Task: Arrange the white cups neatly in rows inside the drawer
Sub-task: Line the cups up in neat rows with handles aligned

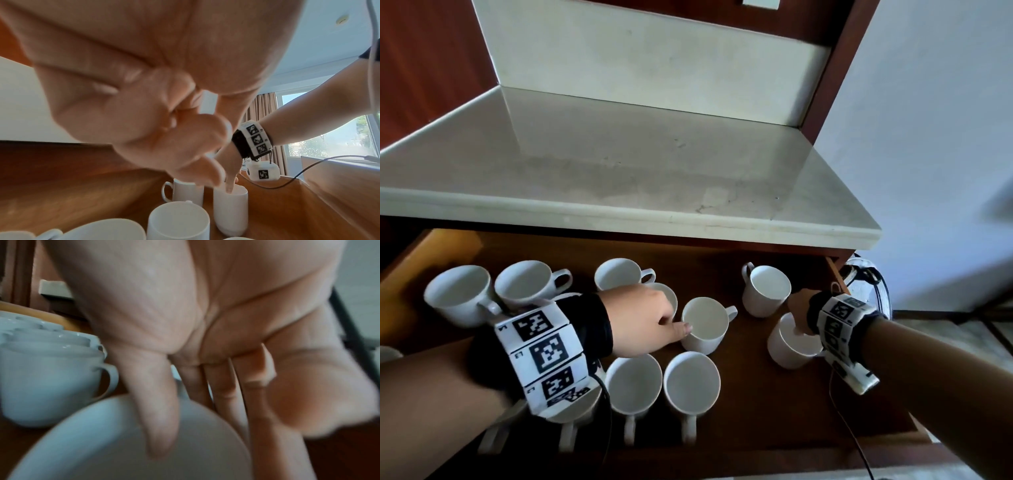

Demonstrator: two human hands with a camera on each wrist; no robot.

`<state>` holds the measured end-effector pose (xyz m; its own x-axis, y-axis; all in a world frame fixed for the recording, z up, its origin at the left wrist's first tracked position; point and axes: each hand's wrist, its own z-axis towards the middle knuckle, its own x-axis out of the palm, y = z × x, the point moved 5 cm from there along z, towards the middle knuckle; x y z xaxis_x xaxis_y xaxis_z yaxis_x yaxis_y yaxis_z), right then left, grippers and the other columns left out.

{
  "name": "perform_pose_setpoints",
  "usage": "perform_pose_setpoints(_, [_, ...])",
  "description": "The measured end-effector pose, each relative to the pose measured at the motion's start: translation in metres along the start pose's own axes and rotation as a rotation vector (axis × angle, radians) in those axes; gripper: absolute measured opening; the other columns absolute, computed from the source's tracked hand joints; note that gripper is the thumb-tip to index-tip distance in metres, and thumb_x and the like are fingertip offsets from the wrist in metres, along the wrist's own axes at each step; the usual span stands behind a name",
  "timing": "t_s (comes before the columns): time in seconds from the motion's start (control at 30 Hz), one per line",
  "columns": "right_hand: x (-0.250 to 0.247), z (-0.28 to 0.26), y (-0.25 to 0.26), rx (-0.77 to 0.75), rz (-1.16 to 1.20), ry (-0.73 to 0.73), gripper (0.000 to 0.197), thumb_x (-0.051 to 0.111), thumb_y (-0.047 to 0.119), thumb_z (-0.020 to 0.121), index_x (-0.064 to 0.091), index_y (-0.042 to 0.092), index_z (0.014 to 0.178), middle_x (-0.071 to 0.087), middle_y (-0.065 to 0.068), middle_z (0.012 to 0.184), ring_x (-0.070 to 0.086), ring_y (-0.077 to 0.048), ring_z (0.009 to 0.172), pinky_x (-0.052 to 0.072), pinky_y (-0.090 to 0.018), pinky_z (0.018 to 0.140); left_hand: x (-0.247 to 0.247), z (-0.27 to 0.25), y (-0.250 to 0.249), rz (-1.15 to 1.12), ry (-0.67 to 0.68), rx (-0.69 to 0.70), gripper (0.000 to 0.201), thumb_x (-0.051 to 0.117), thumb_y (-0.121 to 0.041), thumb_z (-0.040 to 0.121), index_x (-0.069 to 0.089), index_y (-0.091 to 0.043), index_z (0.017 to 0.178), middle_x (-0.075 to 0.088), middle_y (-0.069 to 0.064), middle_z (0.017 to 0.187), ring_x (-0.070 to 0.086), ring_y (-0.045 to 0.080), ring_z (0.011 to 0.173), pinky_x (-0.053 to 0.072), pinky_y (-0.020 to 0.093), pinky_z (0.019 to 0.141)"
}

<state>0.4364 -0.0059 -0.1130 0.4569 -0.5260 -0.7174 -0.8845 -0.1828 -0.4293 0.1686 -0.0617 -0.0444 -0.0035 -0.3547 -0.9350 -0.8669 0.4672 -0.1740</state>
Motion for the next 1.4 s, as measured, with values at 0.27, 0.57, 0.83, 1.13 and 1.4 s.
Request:
perform_pose_setpoints(0.27, [-0.009,-0.018,-0.011,-0.118,0.008,-0.078,0.025,0.054,0.016,0.088,0.069,0.002,0.103,0.071,-0.011,0.104,0.066,-0.025,0.106,0.051,-0.029,0.081,-0.003,0.013,-0.026,-0.103,0.015,-0.022,0.062,0.038,-0.059,0.094,0.063,-0.005,0.076,0.065,0.010,0.064,0.053,0.018,0.054,0.045,0.032,0.058])
perform_pose_setpoints(0.57, [-0.049,-0.089,-0.017,-0.270,0.730,-0.234,0.024,0.053,0.011,0.088,0.068,-0.005,0.079,0.067,-0.007,0.059,0.056,-0.009,0.036,0.042,-0.014,0.034,-0.005,0.042,-0.077,-0.336,0.070,-0.093,0.066,0.036,-0.067,0.090,0.060,-0.015,0.057,0.060,-0.004,0.048,0.050,0.006,0.037,0.046,0.024,0.052])
perform_pose_setpoints(0.83, [-0.039,-0.085,0.008,-0.340,0.395,-0.303,0.029,0.047,0.025,0.093,0.067,0.004,0.096,0.069,-0.011,0.089,0.068,-0.025,0.082,0.053,-0.029,0.068,0.018,0.059,-0.086,-0.409,0.131,-0.100,0.041,0.040,-0.023,0.093,0.058,-0.011,0.058,0.058,0.002,0.049,0.052,0.014,0.039,0.044,0.022,0.048])
perform_pose_setpoints(1.13, [0.004,-0.043,0.046,-0.389,0.122,-0.056,0.034,0.047,0.028,0.096,0.068,0.002,0.104,0.072,-0.014,0.102,0.069,-0.029,0.097,0.054,-0.034,0.081,-0.006,0.048,-0.059,-0.207,-0.136,-0.087,0.067,0.034,-0.055,0.097,0.067,-0.001,0.075,0.067,0.013,0.067,0.064,0.026,0.069,0.053,0.038,0.076])
perform_pose_setpoints(1.4, [0.013,-0.034,0.085,-0.452,0.060,0.058,0.034,0.046,0.022,0.097,0.070,-0.002,0.100,0.073,-0.016,0.104,0.067,-0.029,0.101,0.051,-0.033,0.086,0.004,0.034,-0.028,-0.194,-0.125,-0.098,0.066,0.030,-0.060,0.096,0.054,-0.009,0.061,0.066,0.014,0.068,0.064,0.027,0.069,0.053,0.043,0.077])
